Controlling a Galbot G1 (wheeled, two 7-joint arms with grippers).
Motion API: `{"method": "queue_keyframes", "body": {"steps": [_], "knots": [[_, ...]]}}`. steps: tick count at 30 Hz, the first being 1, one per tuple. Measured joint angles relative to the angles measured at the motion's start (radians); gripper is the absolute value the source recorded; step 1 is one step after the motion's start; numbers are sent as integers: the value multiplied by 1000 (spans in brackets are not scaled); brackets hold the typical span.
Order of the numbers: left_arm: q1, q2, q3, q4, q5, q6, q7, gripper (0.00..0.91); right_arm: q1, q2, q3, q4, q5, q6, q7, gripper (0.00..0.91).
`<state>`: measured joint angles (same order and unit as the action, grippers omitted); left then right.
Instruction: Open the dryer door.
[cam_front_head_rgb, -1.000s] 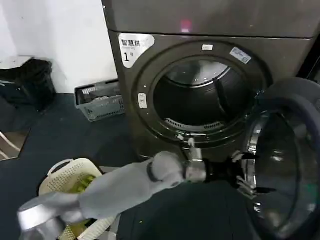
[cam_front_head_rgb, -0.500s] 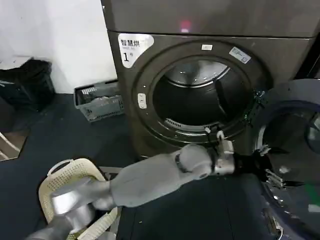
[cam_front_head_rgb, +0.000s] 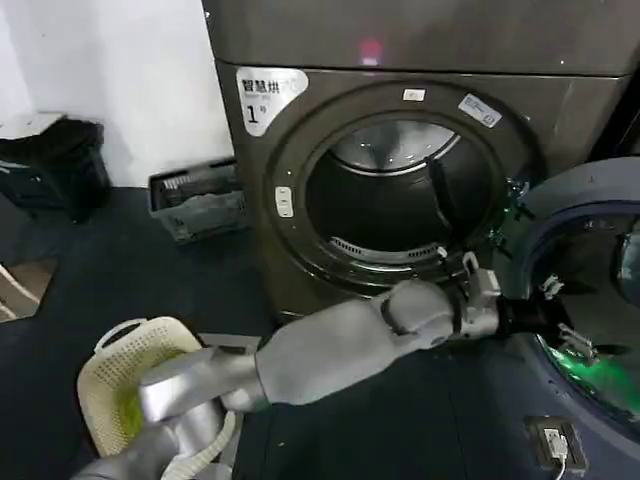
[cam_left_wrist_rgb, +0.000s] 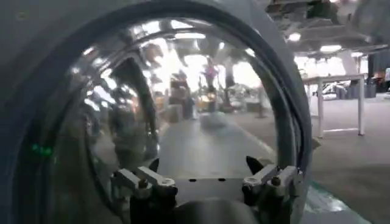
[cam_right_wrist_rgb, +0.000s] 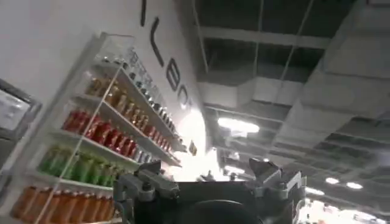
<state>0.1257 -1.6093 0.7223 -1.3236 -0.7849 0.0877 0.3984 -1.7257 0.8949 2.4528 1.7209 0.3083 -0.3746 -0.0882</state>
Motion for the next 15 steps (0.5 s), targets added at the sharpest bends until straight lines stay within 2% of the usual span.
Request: {"method": "queue_keyframes", "body": {"steps": [15], "knots": [[-4,0,-33,104,25,-21,-40,907,-5,1,36,-24,0,0,6,907]]}}
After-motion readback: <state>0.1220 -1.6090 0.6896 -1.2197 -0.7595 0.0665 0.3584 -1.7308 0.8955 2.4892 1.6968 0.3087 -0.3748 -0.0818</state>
